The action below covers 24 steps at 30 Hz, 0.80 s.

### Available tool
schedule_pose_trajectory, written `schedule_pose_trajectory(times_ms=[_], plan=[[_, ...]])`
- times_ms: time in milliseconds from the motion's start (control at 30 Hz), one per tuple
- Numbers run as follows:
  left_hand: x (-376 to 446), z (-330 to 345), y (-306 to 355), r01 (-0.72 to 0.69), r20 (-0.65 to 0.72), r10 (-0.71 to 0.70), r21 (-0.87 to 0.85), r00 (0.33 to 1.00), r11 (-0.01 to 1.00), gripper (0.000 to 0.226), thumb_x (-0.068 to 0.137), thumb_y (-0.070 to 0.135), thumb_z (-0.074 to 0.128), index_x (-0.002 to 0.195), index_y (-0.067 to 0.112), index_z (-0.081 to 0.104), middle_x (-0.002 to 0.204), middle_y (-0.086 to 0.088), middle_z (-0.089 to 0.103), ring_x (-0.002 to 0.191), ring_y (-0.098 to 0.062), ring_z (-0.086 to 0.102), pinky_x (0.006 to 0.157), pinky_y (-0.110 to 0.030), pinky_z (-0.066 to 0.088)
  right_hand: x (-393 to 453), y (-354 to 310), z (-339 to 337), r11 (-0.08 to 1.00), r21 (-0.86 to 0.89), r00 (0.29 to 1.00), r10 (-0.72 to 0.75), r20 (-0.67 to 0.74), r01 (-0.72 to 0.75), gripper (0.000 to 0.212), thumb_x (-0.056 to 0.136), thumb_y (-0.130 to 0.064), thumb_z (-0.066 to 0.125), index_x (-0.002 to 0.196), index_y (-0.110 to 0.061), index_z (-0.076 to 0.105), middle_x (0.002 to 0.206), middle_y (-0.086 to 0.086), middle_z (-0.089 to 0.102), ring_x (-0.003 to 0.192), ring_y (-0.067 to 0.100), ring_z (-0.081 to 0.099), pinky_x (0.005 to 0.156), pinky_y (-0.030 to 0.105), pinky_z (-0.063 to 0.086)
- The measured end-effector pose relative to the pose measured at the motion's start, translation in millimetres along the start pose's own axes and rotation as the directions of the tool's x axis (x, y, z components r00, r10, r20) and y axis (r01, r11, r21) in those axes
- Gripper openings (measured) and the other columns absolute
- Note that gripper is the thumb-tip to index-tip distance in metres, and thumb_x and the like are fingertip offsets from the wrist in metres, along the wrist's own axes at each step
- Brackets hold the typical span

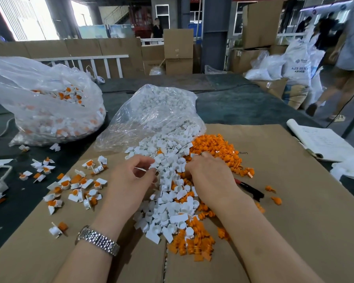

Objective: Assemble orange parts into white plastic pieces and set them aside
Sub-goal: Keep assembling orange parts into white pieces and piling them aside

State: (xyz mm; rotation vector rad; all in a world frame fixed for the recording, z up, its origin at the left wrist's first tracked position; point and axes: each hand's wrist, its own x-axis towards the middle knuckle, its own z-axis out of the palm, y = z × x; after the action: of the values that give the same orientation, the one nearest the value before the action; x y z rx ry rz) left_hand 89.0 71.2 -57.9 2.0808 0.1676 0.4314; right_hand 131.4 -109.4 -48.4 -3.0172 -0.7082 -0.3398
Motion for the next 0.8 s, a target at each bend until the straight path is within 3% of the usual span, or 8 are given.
schedule_pose_trajectory(times_ms=[67,167,267,367,467,533,633,800], plan=[[0,0,1,0.01,-0.003,-0.01,-0.041,1.0,0.999,0.017,0.096,0.015,0.07,0.109,0.026,0.071,0.098,0.009,0.074,0.079,-0.005,0.072,0.067,-0.013,0.055,1,2,2,1.0,0.022,1.0,0.0,-0.008,0.0,0.033,0.093,-0.002,0.052,0.116,-0.021,0.065,0.112,0.002,0.057,0.111,0.023,0.046,0.085,0.036,0.04],[-1,-1,1,0.045,0.006,-0.045,-0.133,0.999,0.99,0.014,0.095,0.013,0.071,0.102,0.025,0.072,0.084,0.004,0.078,0.071,-0.004,0.073,0.06,-0.012,0.055,3,4,5,0.997,0.073,0.999,0.009,-0.047,-0.006,0.024,0.096,-0.012,0.055,0.115,-0.024,0.064,0.113,0.0,0.056,0.111,0.021,0.048,0.087,0.035,0.044],[-2,-4,2,0.107,0.061,-0.093,-0.284,0.994,0.953,0.016,0.095,0.011,0.07,0.103,0.024,0.075,0.083,0.006,0.079,0.072,-0.005,0.075,0.058,-0.008,0.051,5,5,3,0.95,0.306,0.989,0.097,-0.111,-0.058,0.018,0.097,-0.017,0.053,0.108,-0.023,0.065,0.109,-0.002,0.055,0.098,0.016,0.053,0.08,0.029,0.049],[-2,-6,5,0.178,0.15,-0.126,-0.411,0.981,0.894,0.019,0.096,0.011,0.069,0.105,0.025,0.079,0.088,-0.002,0.08,0.077,-0.013,0.077,0.062,-0.013,0.055,6,4,-4,0.8,0.595,0.977,0.177,-0.119,-0.073,0.01,0.093,-0.019,0.063,0.098,-0.023,0.07,0.099,-0.009,0.064,0.082,0.005,0.059,0.072,0.014,0.048],[-2,-6,4,0.225,0.237,-0.123,-0.474,0.964,0.852,0.02,0.094,0.01,0.07,0.103,0.024,0.081,0.096,-0.009,0.08,0.089,-0.024,0.078,0.077,-0.027,0.061,2,3,-14,0.442,0.895,0.978,0.206,-0.028,-0.067,0.006,0.088,-0.018,0.074,0.091,-0.023,0.075,0.084,-0.009,0.073,0.077,0.001,0.069,0.074,0.015,0.056],[-1,-6,3,0.252,0.285,-0.107,-0.542,0.953,0.801,0.022,0.088,0.009,0.073,0.103,0.022,0.082,0.1,-0.015,0.079,0.095,-0.029,0.077,0.082,-0.03,0.062,0,2,-18,0.281,0.957,0.985,0.17,0.021,-0.069,0.006,0.088,-0.018,0.076,0.092,-0.022,0.077,0.083,-0.007,0.075,0.078,0.003,0.071,0.074,0.017,0.057],[0,-6,3,0.281,0.314,-0.1,-0.609,0.944,0.742,0.027,0.078,0.012,0.075,0.103,0.018,0.082,0.105,-0.018,0.078,0.097,-0.03,0.076,0.08,-0.026,0.062,-1,0,-19,0.236,0.97,0.99,0.137,0.029,-0.061,0.005,0.088,-0.019,0.076,0.091,-0.021,0.078,0.084,-0.008,0.075,0.079,0.0,0.069,0.071,0.01,0.051],[1,-2,2,0.277,0.311,-0.076,-0.676,0.947,0.683,0.028,0.076,0.007,0.076,0.103,0.011,0.081,0.106,-0.02,0.077,0.097,-0.031,0.076,0.078,-0.024,0.061,-1,0,-20,0.205,0.978,0.993,0.118,0.015,-0.039,0.007,0.089,-0.019,0.075,0.095,-0.02,0.077,0.087,-0.003,0.075,0.083,0.007,0.071,0.073,0.014,0.054]])
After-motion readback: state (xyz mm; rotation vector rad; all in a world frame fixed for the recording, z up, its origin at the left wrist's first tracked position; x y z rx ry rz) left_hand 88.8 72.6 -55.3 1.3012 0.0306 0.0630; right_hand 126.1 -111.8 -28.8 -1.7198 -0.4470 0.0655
